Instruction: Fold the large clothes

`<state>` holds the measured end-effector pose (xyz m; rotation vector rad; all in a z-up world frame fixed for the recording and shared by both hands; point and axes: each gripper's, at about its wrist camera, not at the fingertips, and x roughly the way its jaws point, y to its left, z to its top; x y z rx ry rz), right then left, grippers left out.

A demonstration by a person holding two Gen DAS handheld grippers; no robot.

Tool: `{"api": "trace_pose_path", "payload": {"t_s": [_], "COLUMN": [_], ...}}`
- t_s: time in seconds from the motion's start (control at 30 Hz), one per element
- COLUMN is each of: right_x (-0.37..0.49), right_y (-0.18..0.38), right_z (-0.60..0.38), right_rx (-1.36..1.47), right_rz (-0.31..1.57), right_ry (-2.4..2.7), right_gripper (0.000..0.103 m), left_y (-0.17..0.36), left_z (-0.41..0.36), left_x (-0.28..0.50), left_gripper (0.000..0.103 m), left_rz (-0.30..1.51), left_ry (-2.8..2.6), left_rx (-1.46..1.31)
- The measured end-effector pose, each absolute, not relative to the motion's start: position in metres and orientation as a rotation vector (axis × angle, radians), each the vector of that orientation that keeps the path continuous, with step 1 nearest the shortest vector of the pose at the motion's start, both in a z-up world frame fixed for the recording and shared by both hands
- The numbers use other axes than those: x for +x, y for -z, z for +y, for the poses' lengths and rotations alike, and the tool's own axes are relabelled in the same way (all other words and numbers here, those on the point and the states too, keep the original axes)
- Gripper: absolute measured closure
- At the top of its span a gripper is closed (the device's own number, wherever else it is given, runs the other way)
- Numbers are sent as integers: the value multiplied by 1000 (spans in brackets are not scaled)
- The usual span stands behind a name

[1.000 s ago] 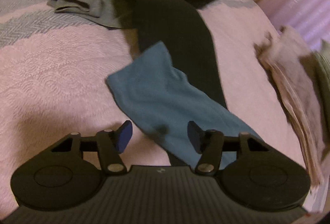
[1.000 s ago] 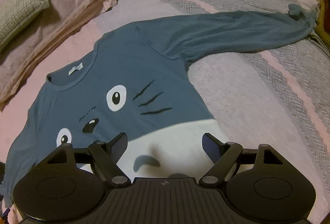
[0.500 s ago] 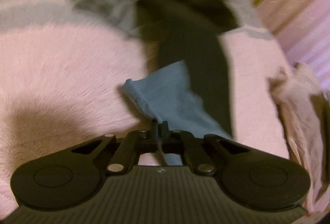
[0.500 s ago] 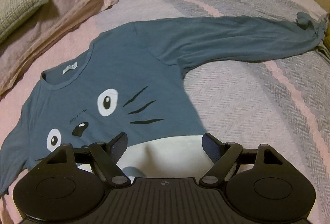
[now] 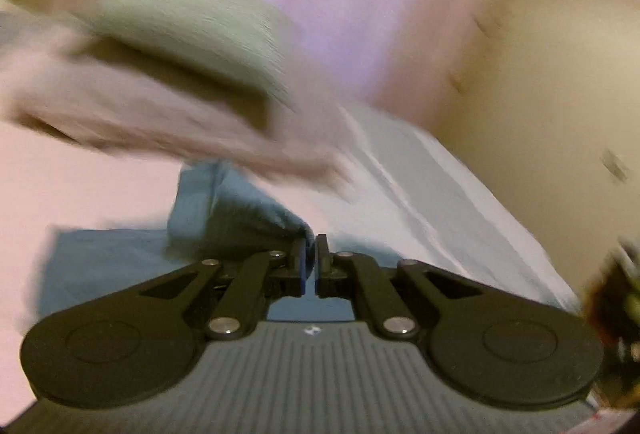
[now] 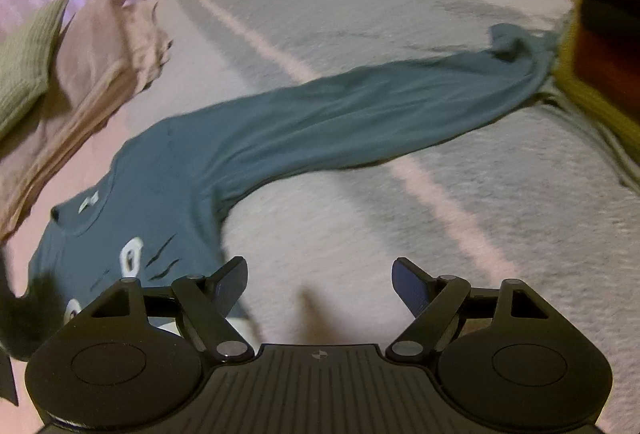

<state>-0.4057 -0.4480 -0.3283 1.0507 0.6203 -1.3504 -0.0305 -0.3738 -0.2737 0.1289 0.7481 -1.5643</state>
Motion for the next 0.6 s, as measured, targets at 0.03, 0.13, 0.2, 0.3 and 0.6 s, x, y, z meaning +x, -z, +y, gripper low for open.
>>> {"api": "trace_pose_path", "payload": {"t_s": [0.03,0.13,0.2,0.3,0.6], "right_x": [-412,-421,-422,-411,-290], "right_y": [329,330,331,336,385], "right_z": [-450,-456,-460,-467,-529], "right_rx": [1053,1060,1038,1017,1094], "right_rz": [615,603,589,567,473], "right_ry": [1355,1352,1342,1282,916], "right_gripper": [25,26,26,25,45], "left_y": [289,340,355,353,346], "left_z": [-384,-401,-393,-373,-351], "left_x": [-50,-84,-75,-35,103], "left_gripper": [92,87,84,79,75], "left_rz": [788,916,942,945,901], "left_ry": [1588,1569,1505,1415,1099], "left_rx": [172,346,393,392,419]}}
